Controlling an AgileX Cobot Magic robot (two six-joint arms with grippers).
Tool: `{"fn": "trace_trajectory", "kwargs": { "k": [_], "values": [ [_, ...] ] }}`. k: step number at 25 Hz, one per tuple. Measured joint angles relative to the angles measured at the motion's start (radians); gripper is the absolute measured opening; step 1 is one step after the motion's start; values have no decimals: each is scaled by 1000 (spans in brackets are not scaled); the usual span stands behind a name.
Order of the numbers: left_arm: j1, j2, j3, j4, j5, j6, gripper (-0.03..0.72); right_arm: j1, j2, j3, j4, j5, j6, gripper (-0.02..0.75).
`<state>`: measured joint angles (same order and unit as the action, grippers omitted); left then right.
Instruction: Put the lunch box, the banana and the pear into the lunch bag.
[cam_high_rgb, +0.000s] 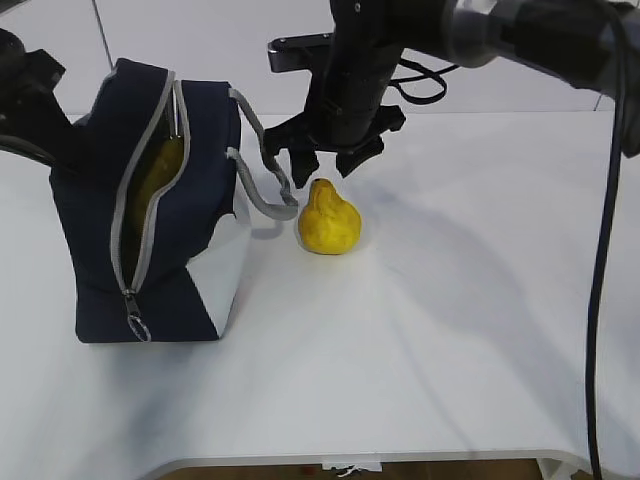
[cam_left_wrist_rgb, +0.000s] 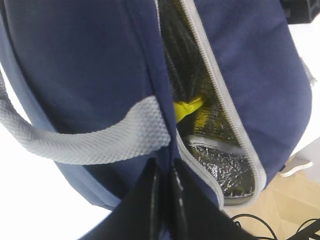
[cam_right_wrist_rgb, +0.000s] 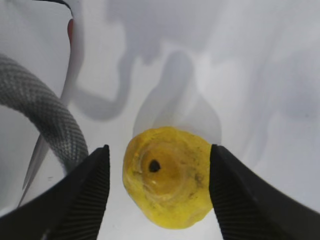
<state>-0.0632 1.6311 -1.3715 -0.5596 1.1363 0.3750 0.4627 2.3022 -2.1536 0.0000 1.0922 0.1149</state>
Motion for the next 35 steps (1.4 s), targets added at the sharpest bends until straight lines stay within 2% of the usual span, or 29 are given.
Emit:
{"fn": "trace_trajectory", "kwargs": {
  "k": [14,16,21,23,29,35],
  "values": [
    [0,0,0,2,0,2,-6,0,52,0,0,-1,0,484],
    [0,0,0,4,0,2,-6,0,54,0,0,-1,0,455],
    [0,0,0,5,0,2,-6,0,54,-4,-25,-1,0,291],
    [0,0,0,5,0,2,-6,0,54,-6,-44,13,0,257],
    [0,0,0,6,0,2,-6,0,54,-70,-118,139,0,243],
    [0,0,0,12,4,2,-6,0,24,-189,-99,147,0,237]
  ]
}}
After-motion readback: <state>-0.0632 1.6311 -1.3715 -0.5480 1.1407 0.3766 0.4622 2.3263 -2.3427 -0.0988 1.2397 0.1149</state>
